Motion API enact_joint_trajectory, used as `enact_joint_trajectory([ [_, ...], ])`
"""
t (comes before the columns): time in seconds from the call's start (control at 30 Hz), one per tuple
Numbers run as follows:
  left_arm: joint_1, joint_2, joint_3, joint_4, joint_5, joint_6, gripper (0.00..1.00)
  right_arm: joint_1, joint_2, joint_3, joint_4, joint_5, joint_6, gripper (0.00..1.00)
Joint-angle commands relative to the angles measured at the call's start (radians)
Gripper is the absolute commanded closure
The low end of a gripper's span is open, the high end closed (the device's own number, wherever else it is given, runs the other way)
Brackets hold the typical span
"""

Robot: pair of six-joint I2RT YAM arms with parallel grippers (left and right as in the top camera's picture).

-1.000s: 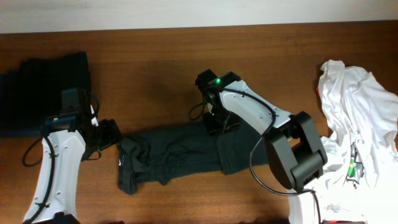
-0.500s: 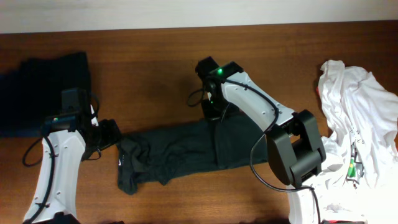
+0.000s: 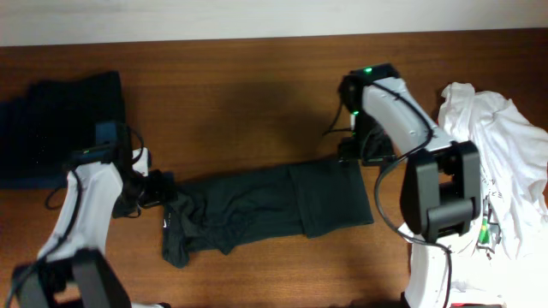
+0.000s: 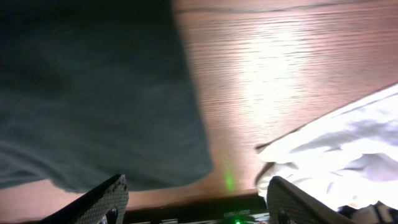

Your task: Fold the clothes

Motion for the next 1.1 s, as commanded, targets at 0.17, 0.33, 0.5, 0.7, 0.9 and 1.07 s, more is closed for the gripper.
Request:
enact_joint_trajectory([
  [0.17, -0.091, 0.284, -0.014, 0.009, 0.246, 0.192, 0.44, -0.082, -0.020, 0.009, 0.013, 0.012, -0.024, 0.25],
  [0.33, -0.081, 0.284, 0.002, -0.003, 0.234, 0.183, 0.99, -0.093, -0.020, 0.010, 0.013, 0.026, -0.024, 0.25],
  [0.5, 0.087, 0.284, 0.425, -0.255, 0.008, 0.037, 0.99, -0.178, -0.020, 0.010, 0.018, 0.068, -0.058, 0.25],
  [0.7, -0.149, 0.284, 0.658, -0.502, 0.114, 0.009, 0.99, -0.178, -0.020, 0.010, 0.021, 0.068, -0.070, 0.25],
  [0.9, -0.576, 0.320, 0.647, -0.358, 0.092, -0.154, 0.98, -0.177, -0.020, 0.010, 0.020, 0.068, -0.074, 0.25],
  [1.07, -0.700, 0.421, 0.647, -0.360, 0.096, -0.176, 0.97, -0.178, -0.020, 0.010, 0.017, 0.068, -0.077, 0.25],
])
